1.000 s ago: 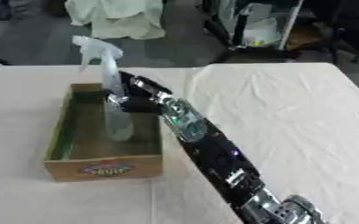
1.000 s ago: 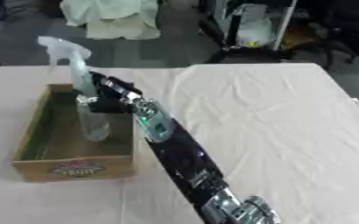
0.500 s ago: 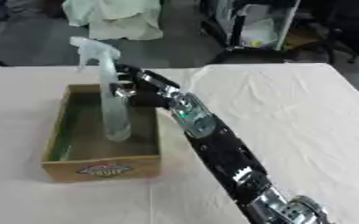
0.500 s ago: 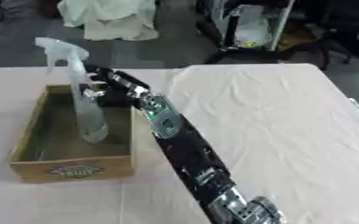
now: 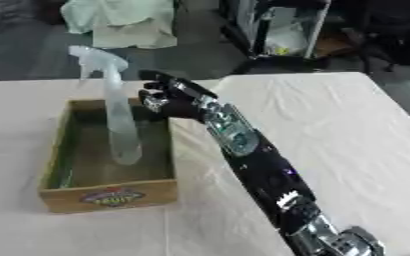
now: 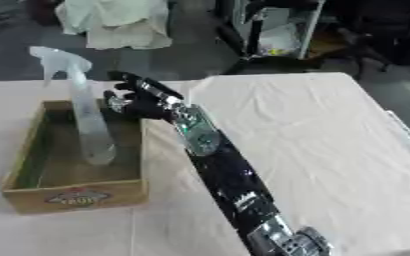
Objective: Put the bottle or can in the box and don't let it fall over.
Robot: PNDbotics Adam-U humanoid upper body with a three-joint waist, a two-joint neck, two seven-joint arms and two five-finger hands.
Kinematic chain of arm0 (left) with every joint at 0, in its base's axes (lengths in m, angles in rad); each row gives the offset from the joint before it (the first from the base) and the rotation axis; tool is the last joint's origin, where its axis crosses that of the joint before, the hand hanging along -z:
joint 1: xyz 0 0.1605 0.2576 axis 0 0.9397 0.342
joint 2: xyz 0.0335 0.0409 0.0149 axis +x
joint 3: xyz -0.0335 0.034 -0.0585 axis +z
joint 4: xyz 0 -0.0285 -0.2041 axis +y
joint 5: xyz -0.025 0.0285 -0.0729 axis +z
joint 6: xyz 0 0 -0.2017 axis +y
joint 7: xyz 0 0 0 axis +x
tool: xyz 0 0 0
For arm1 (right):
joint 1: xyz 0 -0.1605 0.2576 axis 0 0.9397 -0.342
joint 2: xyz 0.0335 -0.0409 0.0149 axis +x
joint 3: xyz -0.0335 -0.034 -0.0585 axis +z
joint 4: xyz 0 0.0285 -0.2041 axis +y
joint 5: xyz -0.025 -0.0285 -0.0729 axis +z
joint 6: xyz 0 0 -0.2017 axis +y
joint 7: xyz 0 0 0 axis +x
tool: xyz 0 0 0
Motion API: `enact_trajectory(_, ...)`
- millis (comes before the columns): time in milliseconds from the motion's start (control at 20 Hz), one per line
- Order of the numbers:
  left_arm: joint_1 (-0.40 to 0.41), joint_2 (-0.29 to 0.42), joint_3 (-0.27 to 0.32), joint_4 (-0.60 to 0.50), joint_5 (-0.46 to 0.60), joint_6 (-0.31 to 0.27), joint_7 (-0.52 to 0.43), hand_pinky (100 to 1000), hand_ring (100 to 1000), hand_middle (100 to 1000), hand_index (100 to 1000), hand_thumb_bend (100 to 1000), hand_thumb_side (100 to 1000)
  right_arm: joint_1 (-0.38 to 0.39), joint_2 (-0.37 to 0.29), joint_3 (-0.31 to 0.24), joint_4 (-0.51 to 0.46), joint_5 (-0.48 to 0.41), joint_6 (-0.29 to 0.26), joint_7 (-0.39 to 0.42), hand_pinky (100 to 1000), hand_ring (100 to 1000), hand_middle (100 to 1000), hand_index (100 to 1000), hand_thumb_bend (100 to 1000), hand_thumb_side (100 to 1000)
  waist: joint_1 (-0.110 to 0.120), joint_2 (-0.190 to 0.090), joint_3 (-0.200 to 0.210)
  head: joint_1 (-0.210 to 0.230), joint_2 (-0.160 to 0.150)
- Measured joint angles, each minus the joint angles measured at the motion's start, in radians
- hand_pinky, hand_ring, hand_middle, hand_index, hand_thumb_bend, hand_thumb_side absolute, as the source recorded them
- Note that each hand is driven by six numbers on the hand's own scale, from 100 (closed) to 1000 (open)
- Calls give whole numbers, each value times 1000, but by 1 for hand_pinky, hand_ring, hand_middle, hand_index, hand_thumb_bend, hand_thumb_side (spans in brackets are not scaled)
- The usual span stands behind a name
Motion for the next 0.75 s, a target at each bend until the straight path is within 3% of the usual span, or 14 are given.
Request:
enact_trajectory(500,20,18,1,1,-18,-13,-10,1000,1000,1000,824,197,825,108,-117,-76,-142,-176,58,-127,893,943,1000,922,100,470,0,-6,-26,0,-23)
enact_trajectory(750,25,18,2,6,-23,-17,-16,1000,1000,1000,825,195,825,158,-162,-123,-170,-264,102,-192,874,901,956,878,100,470,0,-7,-32,3,-32)
